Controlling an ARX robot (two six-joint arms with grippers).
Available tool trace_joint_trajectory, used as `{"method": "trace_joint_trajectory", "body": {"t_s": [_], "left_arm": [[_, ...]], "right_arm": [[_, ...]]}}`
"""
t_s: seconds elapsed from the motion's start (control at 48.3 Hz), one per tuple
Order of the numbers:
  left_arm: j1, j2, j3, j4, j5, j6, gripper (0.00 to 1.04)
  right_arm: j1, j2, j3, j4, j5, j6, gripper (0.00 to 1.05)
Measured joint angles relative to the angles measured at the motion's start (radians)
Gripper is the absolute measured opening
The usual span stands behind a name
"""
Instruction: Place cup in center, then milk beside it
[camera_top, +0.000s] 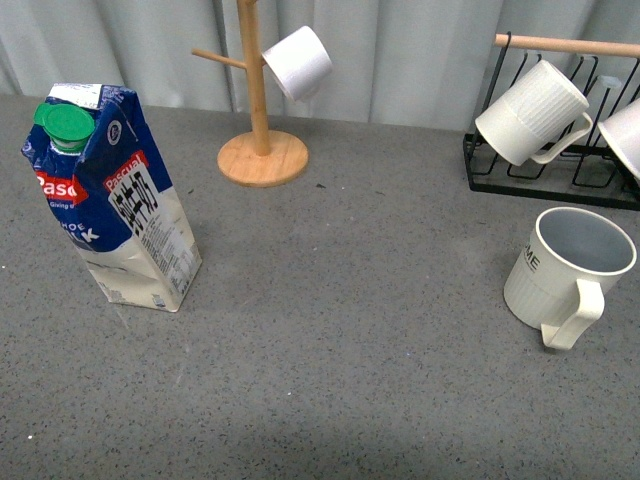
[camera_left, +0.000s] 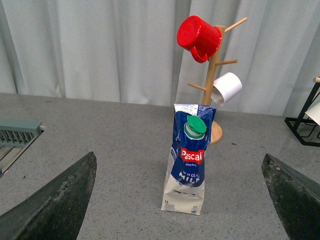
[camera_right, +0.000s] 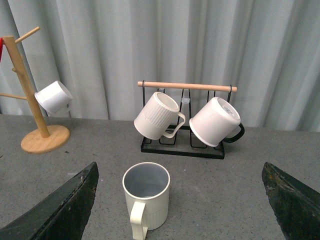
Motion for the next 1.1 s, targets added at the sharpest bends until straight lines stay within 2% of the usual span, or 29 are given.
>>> {"method": "trace_joint_trajectory", "body": {"t_s": [0.912,1.015,1.098], "left_arm": [[0.000,0.000,0.000,0.000,0.000,0.000,0.98],[0.000,0.000,0.000,0.000,-0.001,0.000,0.98],[0.000,0.000,0.000,0.000,0.000,0.000,0.98]], "right_arm": [[0.000,0.000,0.000,0.000,0.000,0.000,0.95],[0.036,0.116,0.053,-0.098,0.163,-0.098,0.95],[0.019,0.253,0.076,-0.032,0.148,-0.138,0.95]]}}
